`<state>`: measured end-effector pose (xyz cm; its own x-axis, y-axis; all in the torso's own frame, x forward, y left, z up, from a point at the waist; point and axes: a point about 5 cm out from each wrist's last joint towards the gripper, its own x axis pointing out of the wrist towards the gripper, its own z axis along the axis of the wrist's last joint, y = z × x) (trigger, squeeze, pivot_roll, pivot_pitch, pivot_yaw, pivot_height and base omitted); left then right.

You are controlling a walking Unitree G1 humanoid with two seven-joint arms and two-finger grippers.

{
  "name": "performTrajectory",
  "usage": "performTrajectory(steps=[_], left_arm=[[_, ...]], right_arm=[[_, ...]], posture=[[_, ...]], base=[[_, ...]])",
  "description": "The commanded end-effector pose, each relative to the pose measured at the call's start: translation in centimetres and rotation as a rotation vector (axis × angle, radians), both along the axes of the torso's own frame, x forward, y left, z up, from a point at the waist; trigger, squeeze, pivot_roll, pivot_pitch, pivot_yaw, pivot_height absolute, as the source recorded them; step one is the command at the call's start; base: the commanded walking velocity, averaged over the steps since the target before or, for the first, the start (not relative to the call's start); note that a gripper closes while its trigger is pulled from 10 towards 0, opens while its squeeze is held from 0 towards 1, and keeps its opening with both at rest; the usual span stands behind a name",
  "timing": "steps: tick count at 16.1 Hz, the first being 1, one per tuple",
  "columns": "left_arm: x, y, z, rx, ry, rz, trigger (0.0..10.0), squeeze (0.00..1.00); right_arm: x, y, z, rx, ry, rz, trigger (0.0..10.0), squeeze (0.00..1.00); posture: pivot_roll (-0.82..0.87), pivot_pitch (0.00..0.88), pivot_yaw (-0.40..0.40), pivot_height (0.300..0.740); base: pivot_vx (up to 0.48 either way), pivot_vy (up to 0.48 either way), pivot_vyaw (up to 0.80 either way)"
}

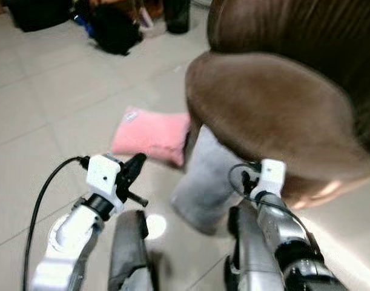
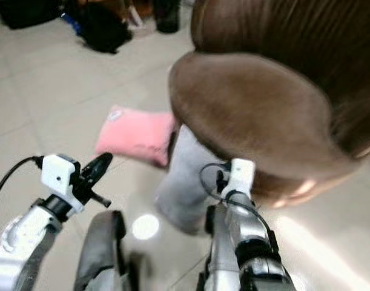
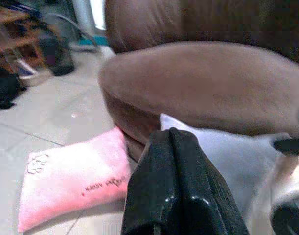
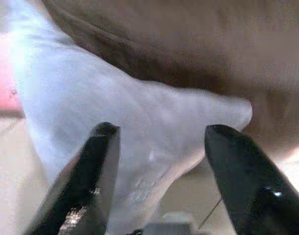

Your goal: Move the pillow to the sofa from floor

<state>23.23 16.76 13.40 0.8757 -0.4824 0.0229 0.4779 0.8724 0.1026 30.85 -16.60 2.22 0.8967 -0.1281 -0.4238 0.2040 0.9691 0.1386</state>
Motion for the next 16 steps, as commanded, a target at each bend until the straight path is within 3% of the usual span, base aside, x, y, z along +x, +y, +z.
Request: performTrajectory(steps=[1,3,5,7,9,12,14,16], left_arm=[[-0.4,0.0,0.9,0.004,0.011,-0.083,10.0,0.0],[-0.4,0.9,2.5,0.031,0.007,-0.115,10.0,0.0],[-1.5,1.8,4.7,-0.018,0.004,-0.104,10.0,0.0],[-2.2,1.3,5.9,-0.023,0.014,-0.173,10.0,0.0],[-2.5,1.2,6.4,-0.025,0.025,-0.193,10.0,0.0],[-3.5,1.3,7.3,-0.036,0.074,-0.23,10.0,0.0],[-3.9,1.2,7.5,-0.047,0.097,-0.256,10.0,0.0],[-4.1,1.1,7.6,-0.052,0.115,-0.266,10.0,0.0]], right_arm=[[0.6,-0.6,0.5,0.057,-0.042,-0.093,10.0,1.0],[1.1,-1.9,1.3,0.15,-0.115,-0.215,10.0,1.0],[1.1,-3.1,1.9,0.294,-0.215,-0.354,10.0,1.0],[1.1,-3.5,1.7,0.339,-0.216,-0.412,10.0,1.0],[1.2,-3.5,1.6,0.338,-0.196,-0.439,10.0,1.0],[1.8,-3.4,2.0,0.442,-0.22,-0.513,10.0,1.0],[2.4,-2.5,2.6,0.529,-0.253,-0.495,10.0,1.0],[3.0,-1.5,3.0,0.542,-0.27,-0.444,10.0,1.0]], posture=[[0.16,0.251,0.095,0.506],[0.2,0.287,0.126,0.506],[0.25,0.293,0.158,0.506],[0.27,0.299,0.171,0.506],[0.3,0.319,0.181,0.506],[0.32,0.333,0.19,0.506],[0.32,0.333,0.193,0.506],[0.33,0.34,0.197,0.506]], base=[[0.0,0.0,0.0],[0.0,0.0,0.0],[0.0,0.0,0.0],[0.0,0.0,0.0],[0.0,0.0,0.0],[0.0,0.0,0.0],[0.0,0.0,0.0],[0.0,0.0,0.0]])
